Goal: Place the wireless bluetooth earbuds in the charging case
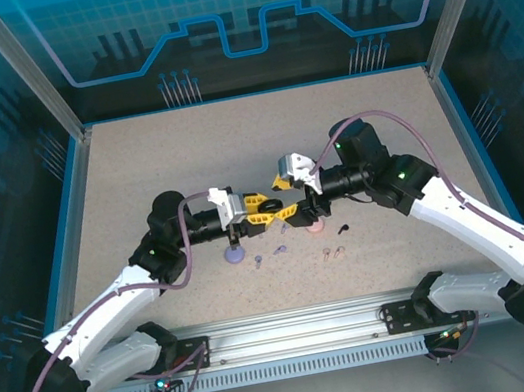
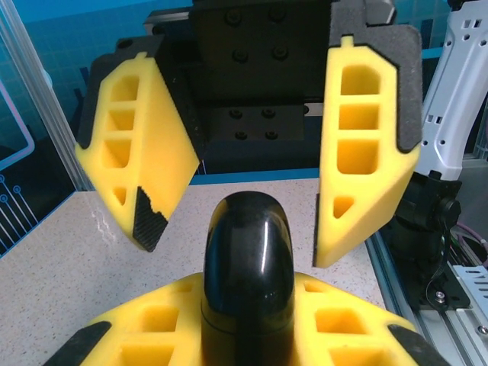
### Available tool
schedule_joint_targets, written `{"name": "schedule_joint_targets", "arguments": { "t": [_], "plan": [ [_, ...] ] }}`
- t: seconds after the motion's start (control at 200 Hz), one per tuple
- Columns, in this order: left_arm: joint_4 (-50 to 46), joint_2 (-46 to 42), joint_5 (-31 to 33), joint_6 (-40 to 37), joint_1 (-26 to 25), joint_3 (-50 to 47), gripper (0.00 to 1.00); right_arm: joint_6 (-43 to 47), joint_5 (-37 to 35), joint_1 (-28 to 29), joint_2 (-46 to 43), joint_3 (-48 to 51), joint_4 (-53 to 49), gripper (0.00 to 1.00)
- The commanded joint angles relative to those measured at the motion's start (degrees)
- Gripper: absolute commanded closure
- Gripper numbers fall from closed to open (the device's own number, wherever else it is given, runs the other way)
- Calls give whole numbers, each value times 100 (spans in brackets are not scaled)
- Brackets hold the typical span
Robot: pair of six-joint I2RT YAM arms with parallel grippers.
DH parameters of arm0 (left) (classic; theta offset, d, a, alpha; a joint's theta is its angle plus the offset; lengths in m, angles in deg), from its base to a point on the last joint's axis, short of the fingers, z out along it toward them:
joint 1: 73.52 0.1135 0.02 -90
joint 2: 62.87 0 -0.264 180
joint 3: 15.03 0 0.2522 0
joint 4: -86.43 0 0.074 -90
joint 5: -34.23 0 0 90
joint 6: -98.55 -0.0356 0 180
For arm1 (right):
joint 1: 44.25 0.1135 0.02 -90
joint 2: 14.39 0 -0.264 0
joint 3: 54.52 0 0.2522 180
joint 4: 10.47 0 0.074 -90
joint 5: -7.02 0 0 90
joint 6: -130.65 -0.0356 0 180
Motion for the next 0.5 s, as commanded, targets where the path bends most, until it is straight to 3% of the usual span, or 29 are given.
{"name": "schedule_joint_targets", "arguments": {
  "t": [0.0,0.495],
  "plan": [
    [-77,12,-3,-232,-64,120,89,-119,-115,-28,23,-169,88,39],
    [-254,48,92,-430,-164,148,91,-287,-358,-182,5,-279,146,39]
  ]
}}
